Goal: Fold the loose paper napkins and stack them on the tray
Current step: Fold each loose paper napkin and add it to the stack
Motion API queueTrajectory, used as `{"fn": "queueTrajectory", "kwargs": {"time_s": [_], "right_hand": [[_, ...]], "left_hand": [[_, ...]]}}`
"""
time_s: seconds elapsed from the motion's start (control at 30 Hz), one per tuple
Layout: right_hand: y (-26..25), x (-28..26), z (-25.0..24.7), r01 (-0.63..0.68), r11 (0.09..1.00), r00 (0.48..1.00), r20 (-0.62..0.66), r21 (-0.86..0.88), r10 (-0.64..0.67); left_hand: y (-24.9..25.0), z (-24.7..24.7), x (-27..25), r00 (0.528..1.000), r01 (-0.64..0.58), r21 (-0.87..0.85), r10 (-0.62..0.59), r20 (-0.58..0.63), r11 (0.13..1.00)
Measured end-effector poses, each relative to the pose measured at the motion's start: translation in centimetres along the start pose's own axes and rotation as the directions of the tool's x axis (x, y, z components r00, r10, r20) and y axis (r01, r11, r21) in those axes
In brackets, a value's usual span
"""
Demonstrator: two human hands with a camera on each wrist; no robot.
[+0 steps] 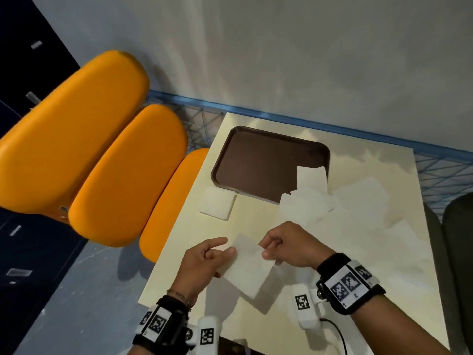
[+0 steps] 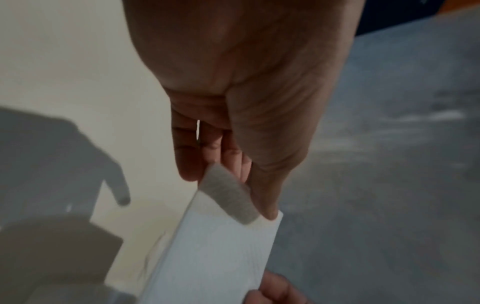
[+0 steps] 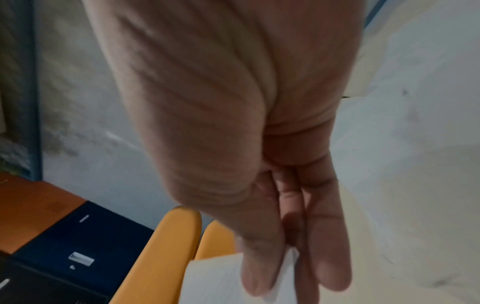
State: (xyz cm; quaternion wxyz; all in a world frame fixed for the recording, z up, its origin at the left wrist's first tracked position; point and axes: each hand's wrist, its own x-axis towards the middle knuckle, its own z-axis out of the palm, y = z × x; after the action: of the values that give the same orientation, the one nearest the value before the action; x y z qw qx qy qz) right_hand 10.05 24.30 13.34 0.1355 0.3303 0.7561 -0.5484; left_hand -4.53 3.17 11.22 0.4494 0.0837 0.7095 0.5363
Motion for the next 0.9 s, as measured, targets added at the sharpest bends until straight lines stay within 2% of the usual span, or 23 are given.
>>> {"fn": "queueTrajectory", "kwargs": {"time_s": [0.07, 0.13, 0.27, 0.37, 0.47, 0.6, 0.77, 0.9], "right_hand": [[-0.9, 1.6, 0.5, 0.002, 1.0, 1.0, 0.015, -0.018, -0.001], [-1.6, 3.5, 1.1, 0.004, 1.0, 1.0, -0.017, 0.021, -0.004], [-2.1, 7.9, 2.2, -0.084, 0.97, 0.993, -0.059, 0.23, 0.101], [-2.4, 11.7, 3.1, -0.155, 0.941, 0.979, -0.084, 0.299, 0.188], [-2.2, 15.7, 4.0, -0.205, 0.92, 0.952, -0.151, 0.333, 0.266], [-1.6, 19.8, 5.6, -0.249, 0.899, 0.904, -0.249, 0.359, 0.349], [-0.9, 22.3, 7.3, -0.273, 0.879, 0.84, -0.349, 0.391, 0.416], [-0.4, 23.1, 7.7, -0.297, 0.896, 0.823, -0.389, 0.329, 0.415]], "left_hand": [[0.4, -1.0, 1.4, 0.999, -0.022, 0.128, 0.018, 0.033, 0.992], [0.9, -2.0, 3.2, 0.999, -0.03, 0.173, 0.025, 0.029, 0.984], [1.5, -3.8, 8.2, 0.997, 0.023, 0.055, -0.018, -0.081, 0.998], [1.8, -4.8, 12.4, 0.985, 0.066, 0.013, -0.063, -0.16, 0.998], [1.7, -5.6, 16.8, 0.972, 0.095, 0.08, -0.076, -0.222, 0.992], [1.4, -6.4, 21.1, 0.97, 0.088, 0.239, -0.029, -0.24, 0.967], [1.0, -6.9, 23.8, 0.973, 0.075, 0.352, 0.009, -0.231, 0.933], [0.2, -7.4, 24.8, 0.97, 0.104, 0.383, -0.009, -0.242, 0.918]]}}
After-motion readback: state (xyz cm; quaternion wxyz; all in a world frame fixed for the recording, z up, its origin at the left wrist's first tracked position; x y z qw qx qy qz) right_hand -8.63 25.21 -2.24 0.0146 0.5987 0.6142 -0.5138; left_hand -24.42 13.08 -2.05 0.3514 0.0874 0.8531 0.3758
